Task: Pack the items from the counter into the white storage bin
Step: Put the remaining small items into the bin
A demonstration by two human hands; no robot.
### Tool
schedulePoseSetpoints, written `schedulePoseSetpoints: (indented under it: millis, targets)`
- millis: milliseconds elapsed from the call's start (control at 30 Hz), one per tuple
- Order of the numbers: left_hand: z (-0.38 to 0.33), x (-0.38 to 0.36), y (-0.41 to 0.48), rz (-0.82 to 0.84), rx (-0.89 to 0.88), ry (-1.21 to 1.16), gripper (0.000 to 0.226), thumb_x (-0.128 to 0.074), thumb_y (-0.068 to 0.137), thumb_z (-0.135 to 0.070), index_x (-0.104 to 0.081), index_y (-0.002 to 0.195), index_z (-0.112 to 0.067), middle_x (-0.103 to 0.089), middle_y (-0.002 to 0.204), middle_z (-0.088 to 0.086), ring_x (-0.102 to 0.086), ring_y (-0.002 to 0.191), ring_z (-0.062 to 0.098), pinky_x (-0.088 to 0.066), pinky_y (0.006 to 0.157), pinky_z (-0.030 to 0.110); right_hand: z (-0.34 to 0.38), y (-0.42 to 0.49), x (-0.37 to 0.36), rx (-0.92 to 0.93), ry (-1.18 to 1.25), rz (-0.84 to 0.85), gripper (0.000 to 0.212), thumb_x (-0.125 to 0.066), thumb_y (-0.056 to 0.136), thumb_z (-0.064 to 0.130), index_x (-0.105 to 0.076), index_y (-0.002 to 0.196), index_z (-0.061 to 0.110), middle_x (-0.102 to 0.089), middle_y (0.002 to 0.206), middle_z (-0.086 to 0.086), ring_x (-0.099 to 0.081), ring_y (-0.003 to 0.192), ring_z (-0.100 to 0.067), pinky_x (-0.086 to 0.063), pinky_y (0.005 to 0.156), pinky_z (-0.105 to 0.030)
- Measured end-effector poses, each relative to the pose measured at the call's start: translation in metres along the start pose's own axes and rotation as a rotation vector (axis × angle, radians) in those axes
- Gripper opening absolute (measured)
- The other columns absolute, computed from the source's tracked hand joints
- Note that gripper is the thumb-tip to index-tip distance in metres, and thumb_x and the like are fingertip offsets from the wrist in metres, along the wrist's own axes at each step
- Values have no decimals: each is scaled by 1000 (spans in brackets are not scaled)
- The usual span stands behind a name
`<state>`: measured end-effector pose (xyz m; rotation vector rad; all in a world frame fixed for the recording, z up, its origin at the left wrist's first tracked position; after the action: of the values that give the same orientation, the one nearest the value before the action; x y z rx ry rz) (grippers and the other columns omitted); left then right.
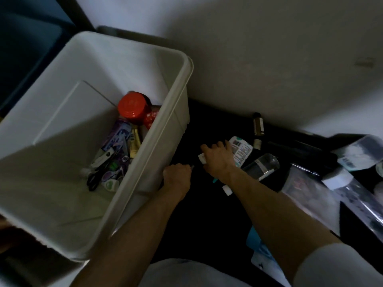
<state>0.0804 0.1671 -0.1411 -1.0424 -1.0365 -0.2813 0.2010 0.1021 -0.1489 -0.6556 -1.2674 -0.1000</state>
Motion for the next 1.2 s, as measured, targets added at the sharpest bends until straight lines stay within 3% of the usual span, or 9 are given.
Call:
schedulePoseSetpoints:
  millis: [167,267,367,467,667,933,1000,1100,1200]
  targets:
    - [-7,9,-7,-8,-53,-54,20,-61,91,-34,-60,96,-15,-67,103,6,-65,87,22,-38,55,24,-3,-10,6,-26,80,-80,67,-68,81,42,-42,139,21,-60,125,-13,-48,121,-34,-23,113,-49]
    - [-10,23,-12,-30,-70,-107,23,-60,92,-36,-51,85,-16,-64,92,4,-51,64,15,-28,43,23,-12,-20,15,-66,160,-151,59,-69,79,41,-48,130,20,-63,118,-12,-51,115,-35,-33,104,-46]
    - [-17,43,-15,-88,-113,-204,23,-63,89,-35,-57,91,-12,-64,90,5,-56,69,18,-42,50,25,-21,-31,33,-102,263,-263,52,-71,78,37,-52,122,17,-66,109,-12,-56,106,-34,-43,88,-41]
    - [-25,65,-19,-149,-148,-284,29,-67,83,-41,-52,84,-16,-66,88,6,-64,76,23,-51,58,30,-33,-45,55,-171,326,-371,50,-72,76,33,-56,119,13,-67,102,-14,-58,97,-37,-45,76,-38]
    - [-37,125,-37,-285,-252,-377,35,-71,77,-46,-52,78,-17,-62,78,3,-55,65,19,-45,53,28,-48,-82,96,-280,296,-571,46,-71,75,32,-59,115,13,-67,101,-16,-58,99,-39,-46,79,-40]
    - [-17,197,-67,-405,-348,-484,41,-72,74,-48,-66,85,-10,-65,80,8,-67,80,27,-48,61,29,-32,-118,162,-415,219,-702,51,-63,82,35,-51,129,23,-67,112,-12,-51,111,-34,-41,90,-41]
    - [-6,214,-75,-392,-401,-578,36,-72,73,-48,-66,78,-13,-65,72,2,-65,70,21,-43,58,26,-22,-123,173,-436,219,-749,51,-64,81,34,-53,129,21,-68,110,-12,-53,109,-35,-42,89,-41]
    - [10,232,-84,-333,-499,-684,30,-70,74,-42,-70,67,-12,-68,59,-1,-67,57,14,-51,57,26,-2,-126,185,-437,215,-838,50,-69,78,31,-57,124,16,-70,103,-13,-56,100,-37,-45,81,-41]
    - [26,237,-84,-240,-576,-852,19,-70,76,-30,-71,69,-12,-72,62,2,-69,55,13,-55,57,25,20,-122,198,-428,201,-883,48,-70,77,27,-59,122,14,-70,98,-14,-56,98,-38,-45,78,-41]
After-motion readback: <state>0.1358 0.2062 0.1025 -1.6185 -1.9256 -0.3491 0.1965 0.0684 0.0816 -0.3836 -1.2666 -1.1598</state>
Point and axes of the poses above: each hand's wrist, its own y-axis towards the middle knuckle, its own x-axis out of the back of the hand, z = x × y, the point moved 4 cm from there along y, towards the middle knuckle
